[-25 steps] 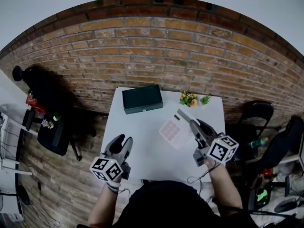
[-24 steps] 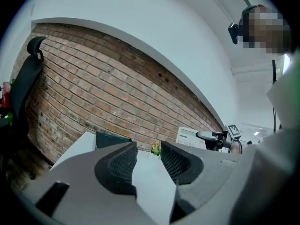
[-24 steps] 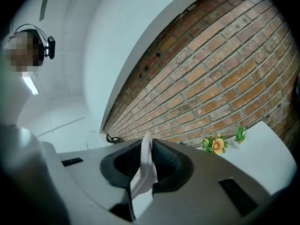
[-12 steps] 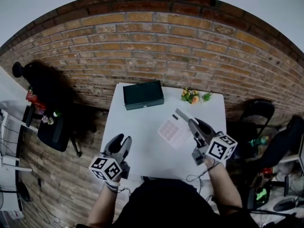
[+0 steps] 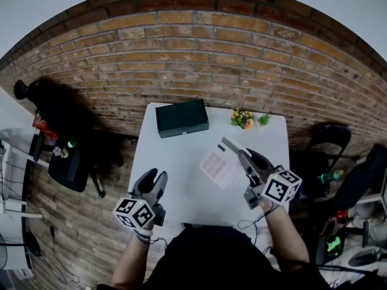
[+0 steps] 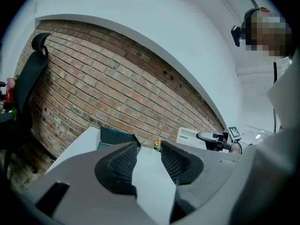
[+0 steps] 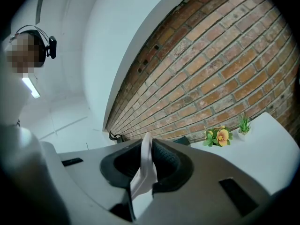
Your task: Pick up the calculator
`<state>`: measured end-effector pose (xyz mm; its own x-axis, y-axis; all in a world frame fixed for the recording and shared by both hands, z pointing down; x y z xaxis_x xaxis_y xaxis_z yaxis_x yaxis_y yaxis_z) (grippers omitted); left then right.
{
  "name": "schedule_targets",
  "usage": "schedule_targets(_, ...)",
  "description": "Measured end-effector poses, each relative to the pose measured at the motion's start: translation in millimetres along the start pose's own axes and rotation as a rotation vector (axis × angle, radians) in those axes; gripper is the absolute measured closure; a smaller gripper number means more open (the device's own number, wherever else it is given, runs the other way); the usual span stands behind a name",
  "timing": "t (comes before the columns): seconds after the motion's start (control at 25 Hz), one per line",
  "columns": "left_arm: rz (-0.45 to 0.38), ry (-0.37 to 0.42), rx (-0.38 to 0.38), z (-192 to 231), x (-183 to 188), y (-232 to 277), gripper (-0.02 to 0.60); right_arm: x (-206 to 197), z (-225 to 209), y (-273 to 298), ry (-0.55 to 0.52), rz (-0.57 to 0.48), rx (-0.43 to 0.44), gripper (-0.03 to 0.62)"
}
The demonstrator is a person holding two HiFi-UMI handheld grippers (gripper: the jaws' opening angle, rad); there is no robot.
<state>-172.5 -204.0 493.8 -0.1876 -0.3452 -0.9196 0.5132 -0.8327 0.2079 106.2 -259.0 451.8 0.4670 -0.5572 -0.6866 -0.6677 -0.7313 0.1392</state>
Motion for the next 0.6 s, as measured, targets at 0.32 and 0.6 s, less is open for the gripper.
schedule_targets(0.32, 0.002, -0.008, 0.012, 1.5, -3.5, 1.0, 0.423, -1.2, -2.0, 2.0, 0.014, 0.009, 0.020, 0.537)
schedule_targets(0.6, 0.007, -0.015, 0.025, 3.6, -7.8, 0.9, 0.423, -2.0, -5.3, 2.9, 0.016, 0.014, 0.025, 0.537)
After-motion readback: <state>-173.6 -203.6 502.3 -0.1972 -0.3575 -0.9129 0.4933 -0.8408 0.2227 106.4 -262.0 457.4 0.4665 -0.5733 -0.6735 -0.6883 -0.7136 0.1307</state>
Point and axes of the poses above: the fingertips, and each gripper's own axes: y forward along the fingers, z to its left, x out of its top, the point moved 1 cm from there along -y, backward along the fingers, and after that the axes turned 10 degrees about y, right-handed, at the moved point
